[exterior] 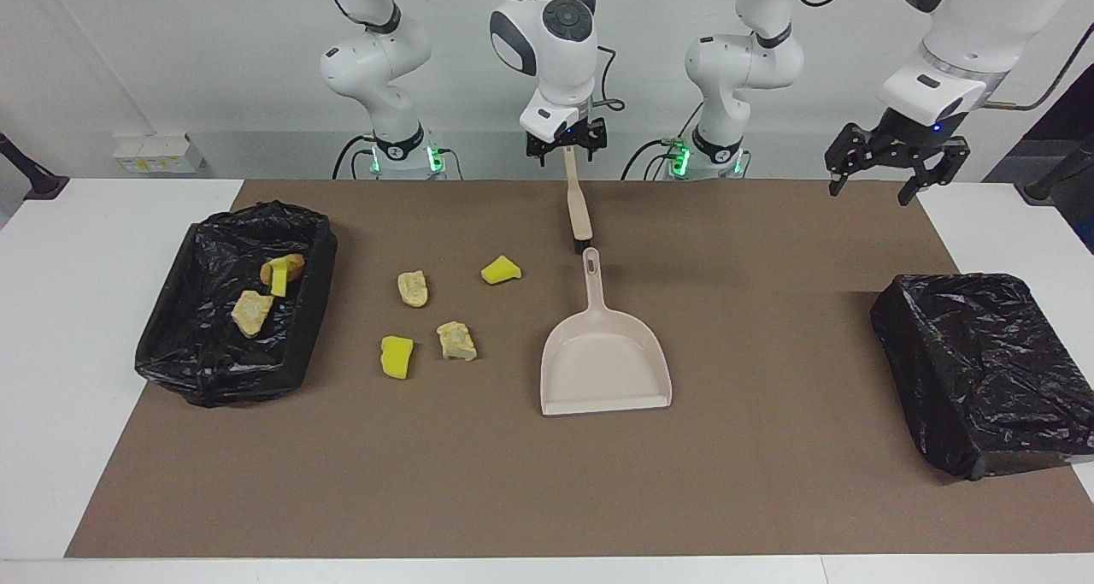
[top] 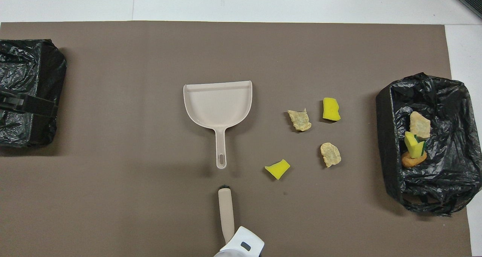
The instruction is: Sweep and dump trash in bin
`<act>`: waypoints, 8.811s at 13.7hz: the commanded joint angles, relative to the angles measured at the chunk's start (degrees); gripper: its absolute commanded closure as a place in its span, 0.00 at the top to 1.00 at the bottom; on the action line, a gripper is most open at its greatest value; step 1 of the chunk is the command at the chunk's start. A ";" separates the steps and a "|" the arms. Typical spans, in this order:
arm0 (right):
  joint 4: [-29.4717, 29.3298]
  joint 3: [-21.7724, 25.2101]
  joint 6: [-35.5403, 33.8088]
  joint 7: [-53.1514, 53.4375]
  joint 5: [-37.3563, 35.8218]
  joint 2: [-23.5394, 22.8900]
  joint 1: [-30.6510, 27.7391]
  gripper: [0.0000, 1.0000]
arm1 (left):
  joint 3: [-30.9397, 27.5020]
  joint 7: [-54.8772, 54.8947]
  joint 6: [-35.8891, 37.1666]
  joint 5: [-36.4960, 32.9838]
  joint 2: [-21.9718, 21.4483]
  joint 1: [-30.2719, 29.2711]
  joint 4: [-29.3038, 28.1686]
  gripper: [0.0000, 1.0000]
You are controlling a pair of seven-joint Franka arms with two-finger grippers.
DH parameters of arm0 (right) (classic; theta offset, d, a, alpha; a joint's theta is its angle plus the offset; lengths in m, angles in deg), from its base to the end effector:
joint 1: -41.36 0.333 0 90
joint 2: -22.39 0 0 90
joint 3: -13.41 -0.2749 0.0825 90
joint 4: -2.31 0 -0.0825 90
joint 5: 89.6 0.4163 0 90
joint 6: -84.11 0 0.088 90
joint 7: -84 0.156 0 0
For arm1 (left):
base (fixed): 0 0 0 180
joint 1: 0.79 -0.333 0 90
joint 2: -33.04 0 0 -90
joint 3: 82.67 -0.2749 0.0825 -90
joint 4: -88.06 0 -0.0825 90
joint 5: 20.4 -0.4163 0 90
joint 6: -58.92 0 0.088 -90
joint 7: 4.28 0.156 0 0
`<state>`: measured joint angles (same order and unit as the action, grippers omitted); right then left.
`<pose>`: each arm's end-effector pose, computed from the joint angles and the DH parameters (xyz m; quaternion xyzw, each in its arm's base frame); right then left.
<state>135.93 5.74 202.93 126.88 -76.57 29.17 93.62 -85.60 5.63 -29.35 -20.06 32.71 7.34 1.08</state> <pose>0.2329 0.4416 0.2665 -0.9901 -0.0851 0.1117 0.0003 0.5816 -0.0538 0.5616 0.9912 -0.1316 0.0142 0.0025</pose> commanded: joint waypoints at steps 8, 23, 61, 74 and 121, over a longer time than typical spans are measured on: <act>8.85 0.28 9.95 2.74 4.28 1.66 4.16 0.18 | 0.21 -17.99 -18.85 -0.26 1.63 15.76 -14.08 1.00; 4.29 1.16 -12.52 0.29 1.22 14.30 -7.24 0.00 | 0.21 -38.03 -41.36 -0.26 13.16 31.93 -24.72 1.00; -6.97 0.37 -9.56 -18.55 -3.29 -7.93 -35.92 0.00 | -0.50 30.34 -24.39 -16.87 4.98 26.67 -31.41 0.00; -7.67 0.28 -4.72 -30.48 11.57 -8.02 -22.03 0.00 | -0.32 33.49 -30.19 -16.60 5.16 25.62 -32.28 0.00; 13.07 0.54 3.26 -23.01 30.09 7.46 -18.61 0.00 | 0.03 25.42 -28.88 -12.65 -10.75 32.82 -52.15 0.00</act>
<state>150.04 6.36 203.67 103.22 -51.01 38.03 73.79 -85.08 31.73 -56.87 -33.66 22.34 39.14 -49.89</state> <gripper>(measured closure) 0.736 0.678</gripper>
